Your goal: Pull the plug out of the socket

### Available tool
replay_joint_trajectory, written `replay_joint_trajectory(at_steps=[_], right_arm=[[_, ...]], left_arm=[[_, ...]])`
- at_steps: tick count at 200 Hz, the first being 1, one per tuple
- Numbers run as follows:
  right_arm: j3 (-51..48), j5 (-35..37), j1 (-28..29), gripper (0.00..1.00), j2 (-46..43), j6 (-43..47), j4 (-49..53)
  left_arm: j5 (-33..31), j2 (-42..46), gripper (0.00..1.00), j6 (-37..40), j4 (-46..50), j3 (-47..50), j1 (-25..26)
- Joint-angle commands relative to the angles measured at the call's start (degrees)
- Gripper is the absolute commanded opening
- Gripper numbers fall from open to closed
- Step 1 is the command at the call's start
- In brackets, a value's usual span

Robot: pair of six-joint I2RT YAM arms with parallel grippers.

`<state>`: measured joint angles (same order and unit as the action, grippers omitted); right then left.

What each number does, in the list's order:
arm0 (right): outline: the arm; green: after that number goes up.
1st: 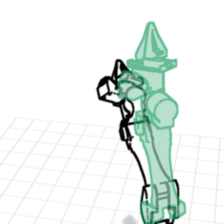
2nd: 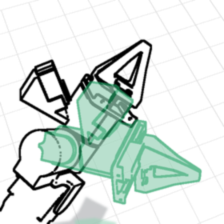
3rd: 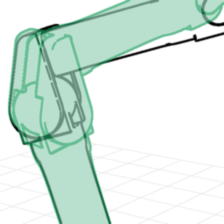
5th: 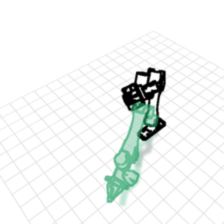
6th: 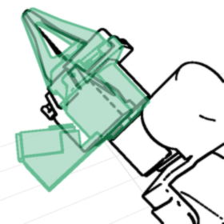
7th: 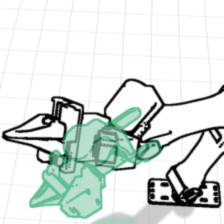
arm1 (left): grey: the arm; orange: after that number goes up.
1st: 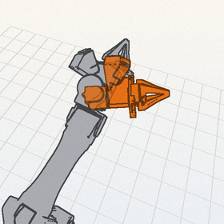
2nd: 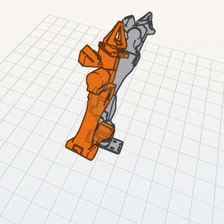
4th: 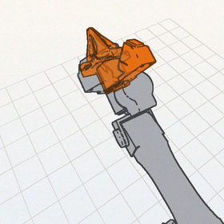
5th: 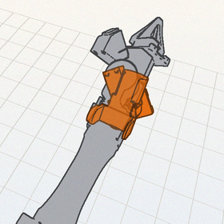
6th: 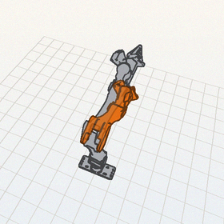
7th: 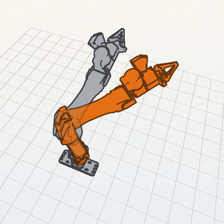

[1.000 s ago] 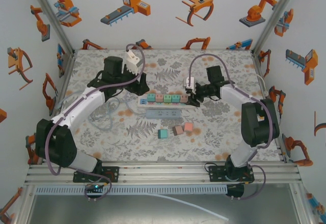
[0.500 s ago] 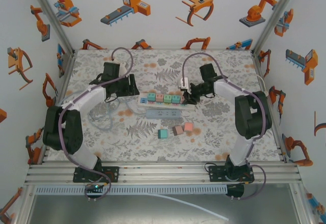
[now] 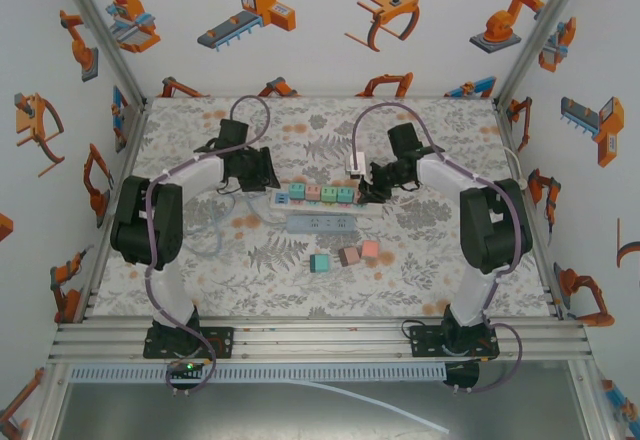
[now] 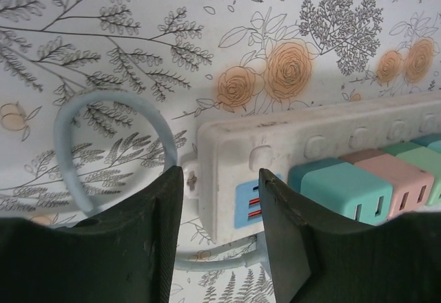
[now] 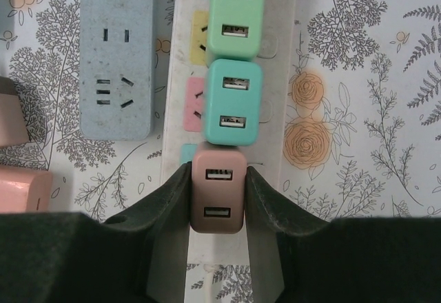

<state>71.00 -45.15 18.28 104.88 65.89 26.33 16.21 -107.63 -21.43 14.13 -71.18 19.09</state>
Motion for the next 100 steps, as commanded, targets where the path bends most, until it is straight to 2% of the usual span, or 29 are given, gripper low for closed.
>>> replay_joint_trajectory(at_steps=[1, 25, 64, 100], right_arm=[[1.6, -0.4, 1.1, 0.22, 0.7, 1.0, 1.8], [2.2, 0.0, 1.1, 0.20, 0.8, 0.9, 2.1], [3.0, -0.2, 1.2, 0.19, 0.6, 0.7, 2.6], [4.1, -0.2, 1.5, 0.17, 0.8, -0.4, 2.3]], left_arm=[[3.2, -1.7, 0.46, 0.5, 2.2, -2.5, 0.9], [2.0, -2.7, 0.41, 2.1, 5.5, -2.5, 1.6], [2.1, -3.0, 0.41, 4.2, 7.5, -0.6, 2.1], [-2.3, -5.3, 0.41, 7.2, 10.9, -0.8, 3.8]])
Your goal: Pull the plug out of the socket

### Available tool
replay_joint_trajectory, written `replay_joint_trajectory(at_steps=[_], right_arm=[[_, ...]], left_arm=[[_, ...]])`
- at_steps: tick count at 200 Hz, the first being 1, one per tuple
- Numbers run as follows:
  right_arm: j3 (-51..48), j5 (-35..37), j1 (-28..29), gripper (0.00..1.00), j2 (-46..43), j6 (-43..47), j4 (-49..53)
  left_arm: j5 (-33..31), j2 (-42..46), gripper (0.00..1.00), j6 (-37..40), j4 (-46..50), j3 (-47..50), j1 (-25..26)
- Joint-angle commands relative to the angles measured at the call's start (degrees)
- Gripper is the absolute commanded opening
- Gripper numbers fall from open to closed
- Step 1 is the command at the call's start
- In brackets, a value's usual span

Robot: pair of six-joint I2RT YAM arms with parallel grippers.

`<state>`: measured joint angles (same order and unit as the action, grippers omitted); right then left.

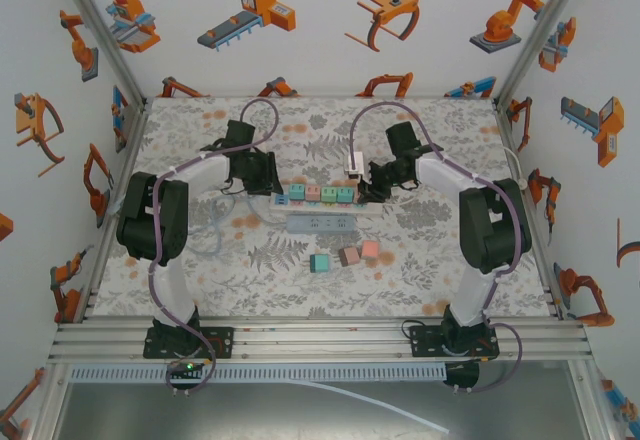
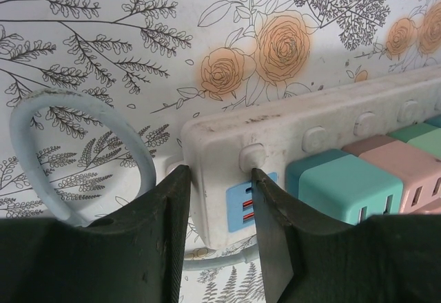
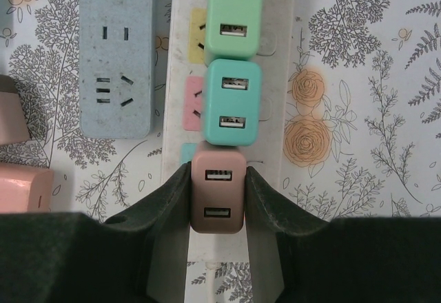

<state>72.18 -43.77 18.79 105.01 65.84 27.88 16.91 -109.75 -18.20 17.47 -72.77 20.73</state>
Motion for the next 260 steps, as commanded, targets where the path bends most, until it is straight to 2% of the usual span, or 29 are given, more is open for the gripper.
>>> replay_joint_trajectory(at_steps=[1, 75, 114, 149, 260], right_arm=[[2.9, -1.6, 1.0, 0.17, 0.6, -0.4, 0.7], [3.4, -1.7, 1.3, 0.04, -0.9, -3.4, -1.5], [3.6, -2.2, 1.3, 0.03, -1.7, -5.3, -2.8], [3.4, -3.8, 1.3, 0.02, -3.0, -6.6, -3.6], [1.0, -2.6, 1.3, 0.00, -5.0, -8.0, -5.6]], left_arm=[[-3.1, -3.2, 0.41, 4.1, 7.7, 0.8, 2.3], [-13.9, -6.4, 0.40, 5.6, 10.6, 2.1, 4.0], [-17.4, -7.1, 0.40, 6.6, 11.8, 2.0, 5.2], [-18.3, -7.6, 0.40, 6.6, 12.0, 2.4, 5.8], [-17.2, -4.7, 0.40, 5.8, 12.0, 2.3, 6.1]])
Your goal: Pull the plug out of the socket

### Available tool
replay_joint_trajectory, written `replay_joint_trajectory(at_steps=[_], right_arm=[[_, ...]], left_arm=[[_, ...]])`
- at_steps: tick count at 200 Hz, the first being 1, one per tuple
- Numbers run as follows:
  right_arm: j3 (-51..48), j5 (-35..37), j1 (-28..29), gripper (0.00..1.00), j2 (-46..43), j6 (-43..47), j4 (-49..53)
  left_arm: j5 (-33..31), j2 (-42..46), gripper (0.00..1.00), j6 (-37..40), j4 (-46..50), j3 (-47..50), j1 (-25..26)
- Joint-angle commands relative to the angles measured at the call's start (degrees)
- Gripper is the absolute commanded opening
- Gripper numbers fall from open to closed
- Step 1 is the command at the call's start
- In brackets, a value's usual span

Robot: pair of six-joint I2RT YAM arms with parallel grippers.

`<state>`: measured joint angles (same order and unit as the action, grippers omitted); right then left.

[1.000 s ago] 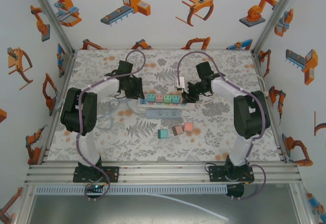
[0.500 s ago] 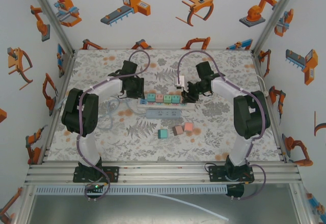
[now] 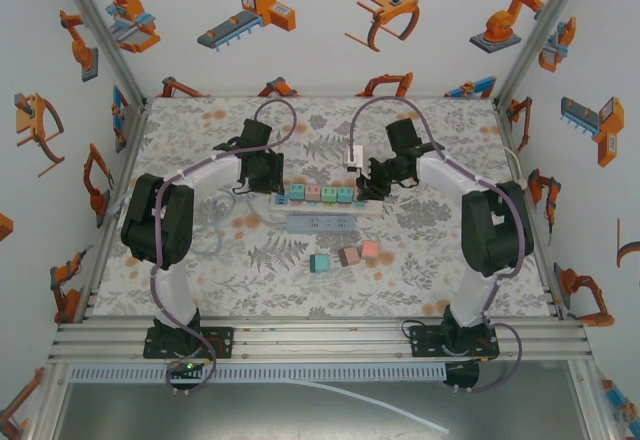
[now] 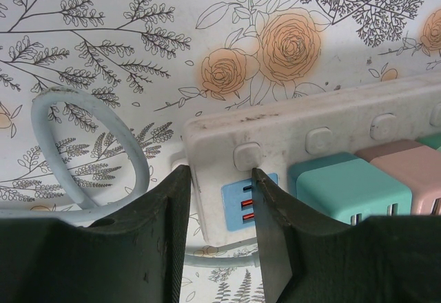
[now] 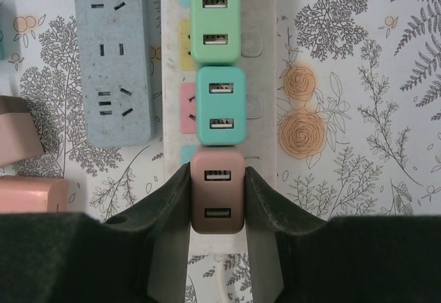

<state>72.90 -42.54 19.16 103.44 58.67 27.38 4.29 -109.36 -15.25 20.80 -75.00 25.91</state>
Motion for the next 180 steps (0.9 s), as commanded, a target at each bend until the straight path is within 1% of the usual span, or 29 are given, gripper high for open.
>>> replay_joint_trajectory(at_steps=[1, 27, 53, 73, 85, 104, 134, 148, 167, 180], right_arm=[[0.3, -3.8, 0.9, 0.00, -3.5, -0.8, -5.2], [-0.4, -2.1, 0.9, 0.00, -5.1, -3.0, -5.6], [-2.7, -1.8, 0.9, 0.01, -8.9, -5.3, -6.2], [-5.1, -0.9, 0.9, 0.01, -12.8, -11.2, -8.9], [-6.5, 1.6, 0.9, 0.01, -15.5, -19.2, -12.5], [-7.9, 9.9, 0.9, 0.00, -19.8, -38.0, -17.9], [-10.4, 18.6, 0.9, 0.00, -27.4, -59.3, -17.2], [-13.2, 24.4, 0.9, 0.00, -31.9, -72.0, -15.9], [-16.4, 27.9, 0.9, 0.00, -36.8, -82.3, -13.3], [-20.8, 29.2, 0.9, 0.00, -41.1, -89.9, -13.5]], left_arm=[[-4.5, -5.1, 0.40, 2.9, 8.6, 4.5, 1.0], [-2.6, -2.4, 0.40, 2.6, 8.6, 3.6, 0.9], [-0.6, 0.2, 0.42, 2.0, 8.6, 1.5, 0.3], [0.0, 2.7, 0.44, 2.3, 8.4, -0.1, -0.1], [0.4, 4.5, 0.45, 2.6, 8.4, -1.2, -0.4], [1.7, 8.0, 0.46, 2.8, 8.3, -2.3, -1.0], [5.7, 15.3, 0.48, 4.1, 6.8, -2.0, -1.3], [9.3, 19.5, 0.49, 5.6, 5.7, -0.7, -1.2], [14.2, 25.7, 0.51, 8.2, 3.7, 2.4, -1.2], [17.5, 30.0, 0.52, 10.4, 2.2, 5.0, -0.9]])
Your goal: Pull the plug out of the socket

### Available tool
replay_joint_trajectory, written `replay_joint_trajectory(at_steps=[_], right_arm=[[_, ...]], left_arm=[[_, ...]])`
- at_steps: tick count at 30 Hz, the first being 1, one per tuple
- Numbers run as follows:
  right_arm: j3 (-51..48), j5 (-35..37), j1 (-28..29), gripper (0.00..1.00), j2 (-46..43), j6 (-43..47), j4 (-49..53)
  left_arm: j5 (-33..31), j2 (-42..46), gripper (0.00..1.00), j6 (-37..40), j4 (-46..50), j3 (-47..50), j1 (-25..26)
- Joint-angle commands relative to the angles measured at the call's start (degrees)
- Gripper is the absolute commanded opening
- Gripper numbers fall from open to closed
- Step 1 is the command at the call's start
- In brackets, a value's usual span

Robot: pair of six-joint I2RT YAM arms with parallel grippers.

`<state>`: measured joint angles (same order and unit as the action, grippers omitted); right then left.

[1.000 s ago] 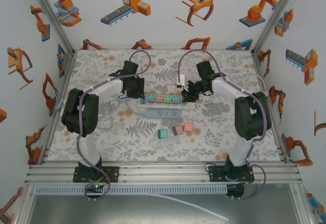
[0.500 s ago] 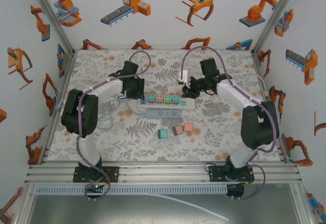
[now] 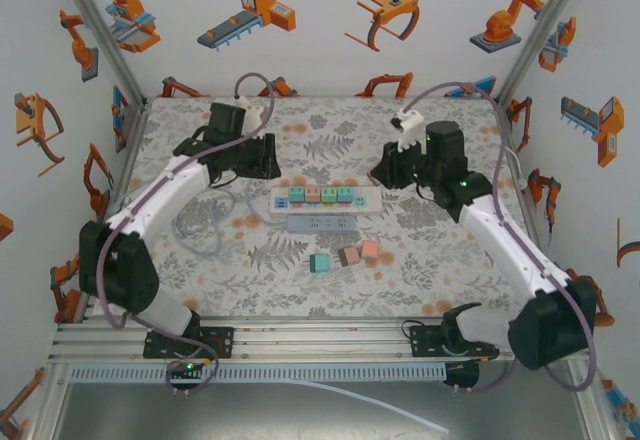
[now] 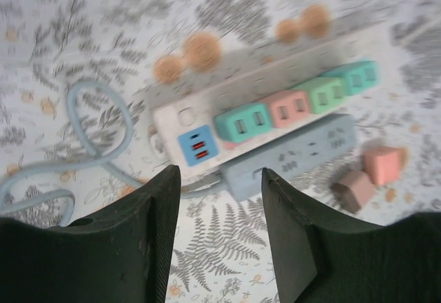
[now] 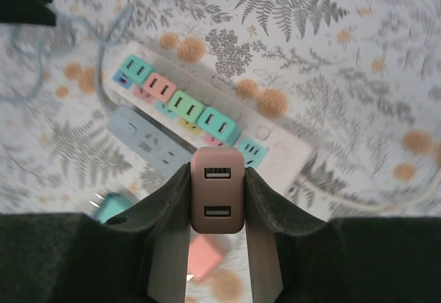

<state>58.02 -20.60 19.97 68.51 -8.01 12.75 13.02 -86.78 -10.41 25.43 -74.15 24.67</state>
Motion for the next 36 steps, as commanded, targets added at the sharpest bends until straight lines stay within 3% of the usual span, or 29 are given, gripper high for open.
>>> replay_joint_trajectory(at_steps=[1, 6, 11, 18, 23, 29, 36], right_arm=[[-6.7, 7.4, 0.1, 0.00, -6.9, -24.4, 0.8], [-20.5, 8.0, 1.0, 0.00, -18.9, -39.6, -2.5], [-31.6, 8.4, 4.5, 0.00, -29.5, -45.5, -2.7], [-43.3, 11.0, 9.3, 0.00, -38.8, -55.0, -4.7], [-47.1, 12.9, 12.6, 0.00, -38.8, -57.5, -5.8], [-51.3, 16.0, 16.7, 0.00, -34.0, -60.3, -12.9], [-52.7, 18.6, 20.4, 0.17, -26.9, -60.1, -17.6]], left_arm=[[9.1, 7.8, 0.52, 5.7, -2.5, 4.4, 0.3], [21.7, 19.3, 0.59, 12.2, -7.9, 12.9, 2.6], [24.1, 28.4, 0.66, 17.6, -8.5, 20.7, 8.0], [28.7, 31.7, 1.00, 23.5, -5.2, 24.9, 15.1], [23.5, 30.2, 0.97, 28.8, -1.7, 25.0, 20.0], [21.4, 27.2, 0.97, 30.0, -1.7, 24.5, 21.6], [18.1, 26.1, 0.97, 31.5, -1.7, 24.7, 21.6]])
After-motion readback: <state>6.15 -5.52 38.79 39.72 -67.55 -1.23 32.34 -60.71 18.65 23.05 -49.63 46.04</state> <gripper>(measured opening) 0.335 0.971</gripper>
